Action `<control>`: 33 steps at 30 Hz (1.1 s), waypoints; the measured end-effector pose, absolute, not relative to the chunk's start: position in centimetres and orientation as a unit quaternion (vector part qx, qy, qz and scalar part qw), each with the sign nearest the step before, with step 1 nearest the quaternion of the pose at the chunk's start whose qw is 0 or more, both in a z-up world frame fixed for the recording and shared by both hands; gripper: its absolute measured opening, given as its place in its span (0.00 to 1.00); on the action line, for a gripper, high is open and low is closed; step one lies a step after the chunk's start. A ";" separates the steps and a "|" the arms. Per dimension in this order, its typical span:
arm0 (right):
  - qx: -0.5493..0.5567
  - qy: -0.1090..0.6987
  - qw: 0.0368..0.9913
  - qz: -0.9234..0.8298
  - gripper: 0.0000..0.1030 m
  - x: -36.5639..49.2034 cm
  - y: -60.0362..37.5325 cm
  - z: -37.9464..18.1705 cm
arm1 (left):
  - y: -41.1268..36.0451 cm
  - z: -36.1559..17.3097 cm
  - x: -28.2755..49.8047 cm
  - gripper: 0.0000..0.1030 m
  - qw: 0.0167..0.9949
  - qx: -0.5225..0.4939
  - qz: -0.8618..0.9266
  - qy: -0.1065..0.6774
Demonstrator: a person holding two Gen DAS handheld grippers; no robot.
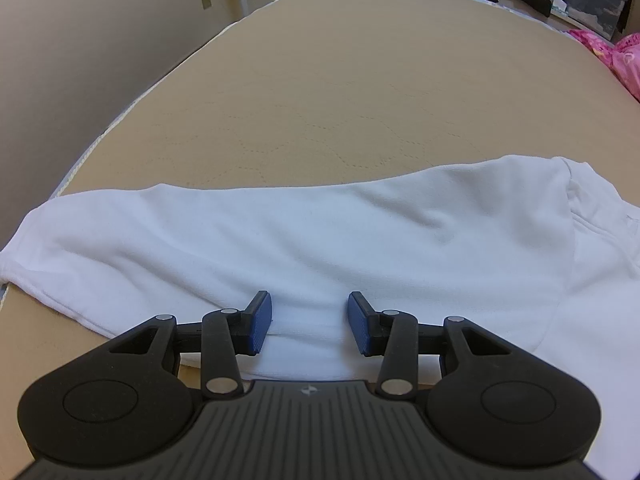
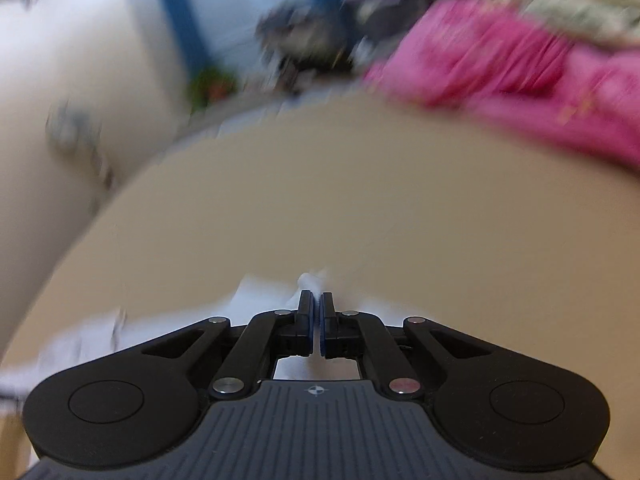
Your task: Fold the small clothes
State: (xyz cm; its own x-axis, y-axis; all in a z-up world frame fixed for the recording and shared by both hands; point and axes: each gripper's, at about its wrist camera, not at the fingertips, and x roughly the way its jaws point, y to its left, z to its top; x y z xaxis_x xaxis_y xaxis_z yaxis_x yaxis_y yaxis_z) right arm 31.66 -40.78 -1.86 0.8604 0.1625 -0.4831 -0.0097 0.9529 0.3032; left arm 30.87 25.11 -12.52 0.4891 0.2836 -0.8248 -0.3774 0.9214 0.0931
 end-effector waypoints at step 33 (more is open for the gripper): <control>0.418 0.205 0.797 -0.385 0.03 28.6 -69.6 -15.4 | 24.8 -13.0 30.1 0.47 0.868 -0.022 0.186 0.460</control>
